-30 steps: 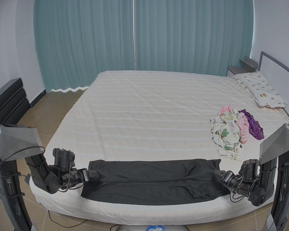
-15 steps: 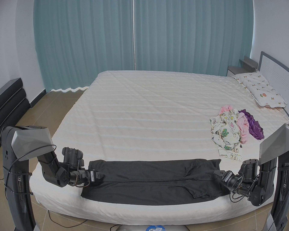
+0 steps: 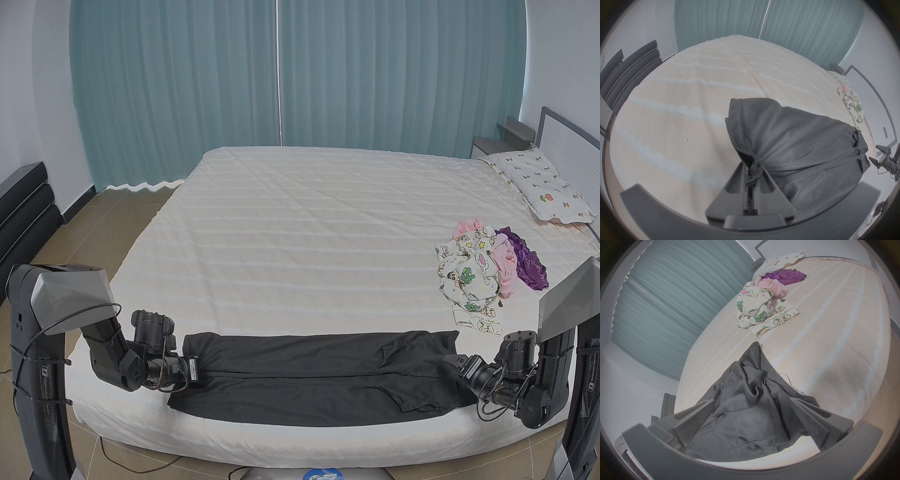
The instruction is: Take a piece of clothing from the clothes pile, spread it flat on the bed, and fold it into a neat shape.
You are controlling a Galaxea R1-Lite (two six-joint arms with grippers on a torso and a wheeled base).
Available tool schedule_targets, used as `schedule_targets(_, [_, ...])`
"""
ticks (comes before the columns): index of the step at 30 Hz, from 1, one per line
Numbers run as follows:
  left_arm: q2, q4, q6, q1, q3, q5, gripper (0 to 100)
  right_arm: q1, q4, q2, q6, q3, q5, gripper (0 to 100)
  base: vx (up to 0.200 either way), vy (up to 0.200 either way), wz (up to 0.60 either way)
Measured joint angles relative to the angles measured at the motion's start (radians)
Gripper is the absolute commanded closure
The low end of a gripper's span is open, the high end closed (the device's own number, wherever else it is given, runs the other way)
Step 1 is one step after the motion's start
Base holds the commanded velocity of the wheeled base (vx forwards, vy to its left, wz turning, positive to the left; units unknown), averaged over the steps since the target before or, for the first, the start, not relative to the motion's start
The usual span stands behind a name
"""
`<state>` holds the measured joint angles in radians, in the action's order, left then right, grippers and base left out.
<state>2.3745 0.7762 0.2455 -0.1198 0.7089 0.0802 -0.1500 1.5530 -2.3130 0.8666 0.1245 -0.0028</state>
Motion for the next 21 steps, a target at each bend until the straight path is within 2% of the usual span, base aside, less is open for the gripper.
schedule_targets(7, [-0.006,0.000,0.001,0.002,-0.011,-0.001,100,0.000,0.000,0.000,0.000,0.000,0.000,0,0.000,0.000,0.00])
schedule_targets(10, [-0.009,0.000,0.000,0.002,-0.012,-0.002,100,0.000,0.000,0.000,0.000,0.000,0.000,0,-0.200,0.000,0.00])
schedule_targets(21, [-0.013,0.040,-0.003,0.003,-0.011,-0.010,100,0.000,0.000,0.005,0.000,0.001,-0.002,0,0.000,0.000,0.00])
